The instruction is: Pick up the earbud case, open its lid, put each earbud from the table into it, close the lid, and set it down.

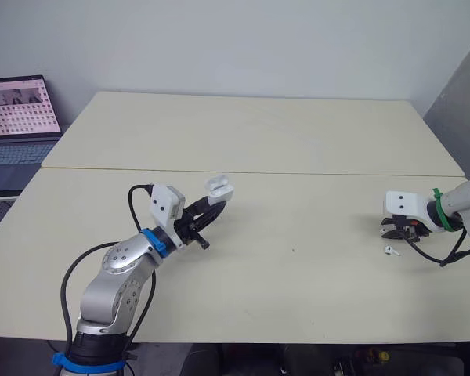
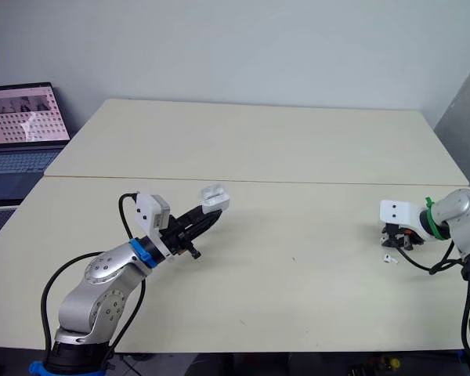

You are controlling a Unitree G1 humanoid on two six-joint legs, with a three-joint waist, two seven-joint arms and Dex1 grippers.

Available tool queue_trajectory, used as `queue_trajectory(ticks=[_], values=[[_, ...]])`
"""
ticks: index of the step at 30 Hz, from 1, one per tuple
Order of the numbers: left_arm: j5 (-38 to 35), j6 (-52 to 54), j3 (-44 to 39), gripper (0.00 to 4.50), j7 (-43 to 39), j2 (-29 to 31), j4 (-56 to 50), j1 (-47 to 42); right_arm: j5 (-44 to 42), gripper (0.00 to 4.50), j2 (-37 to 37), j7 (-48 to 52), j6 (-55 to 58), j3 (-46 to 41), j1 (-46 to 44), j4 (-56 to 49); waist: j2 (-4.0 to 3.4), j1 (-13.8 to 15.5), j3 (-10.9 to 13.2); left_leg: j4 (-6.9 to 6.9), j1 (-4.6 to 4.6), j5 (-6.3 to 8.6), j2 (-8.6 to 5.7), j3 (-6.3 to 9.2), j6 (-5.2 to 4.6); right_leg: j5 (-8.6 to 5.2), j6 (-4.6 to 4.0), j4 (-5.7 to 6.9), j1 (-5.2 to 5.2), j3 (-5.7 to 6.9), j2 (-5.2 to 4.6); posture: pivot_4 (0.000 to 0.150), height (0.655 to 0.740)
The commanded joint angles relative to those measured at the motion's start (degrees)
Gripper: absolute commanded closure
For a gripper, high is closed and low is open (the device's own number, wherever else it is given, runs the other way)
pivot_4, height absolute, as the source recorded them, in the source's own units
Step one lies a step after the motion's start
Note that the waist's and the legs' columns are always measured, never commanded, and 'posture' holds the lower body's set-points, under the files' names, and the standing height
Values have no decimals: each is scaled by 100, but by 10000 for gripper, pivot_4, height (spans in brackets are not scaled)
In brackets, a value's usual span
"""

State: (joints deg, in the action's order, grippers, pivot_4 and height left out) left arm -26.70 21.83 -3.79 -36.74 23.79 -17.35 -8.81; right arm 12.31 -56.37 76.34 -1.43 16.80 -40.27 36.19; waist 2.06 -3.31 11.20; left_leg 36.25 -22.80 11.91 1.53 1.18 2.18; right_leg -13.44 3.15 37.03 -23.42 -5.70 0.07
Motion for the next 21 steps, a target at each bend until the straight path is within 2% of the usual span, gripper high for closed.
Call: queue_trajectory(ticks=[1, 6, 10, 21], values=[[-38, -62, -50, 37761, 12, 21, -218, 16, -71, 27873, -208, 395, 183, -125, -222, -94, 0, 0, 0, 0, 0, 0, 0, 1, 0, 0, 0, 0, 0, 1, 0, 1500, 7400], [-52, -76, -78, 37761, -1, 34, -245, 82, -330, 27873, -519, 1010, 708, -325, -333, -595, -3, 1, 2, -5, -3, 0, 1, 1, 0, 1, 3, 1, -5, 1, 0, 1500, 7400], [-53, -89, -66, 37761, -2, 18, -238, 91, -465, 27873, -803, 1241, 1003, -427, -40, -1098, -3, 3, 2, -7, -3, 0, 1, 2, 0, -1, 0, 0, -8, 3, 0, 1500, 7400], [-49, -98, -15, 37761, -57, 0, -151, 14, -921, 27873, -1037, 863, 1888, -828, 1198, -2459, -5, 0, 1, -5, -1, 0, 2, -4, 0, -2, -2, 6, -11, -1, 1, 1500, 7400]])
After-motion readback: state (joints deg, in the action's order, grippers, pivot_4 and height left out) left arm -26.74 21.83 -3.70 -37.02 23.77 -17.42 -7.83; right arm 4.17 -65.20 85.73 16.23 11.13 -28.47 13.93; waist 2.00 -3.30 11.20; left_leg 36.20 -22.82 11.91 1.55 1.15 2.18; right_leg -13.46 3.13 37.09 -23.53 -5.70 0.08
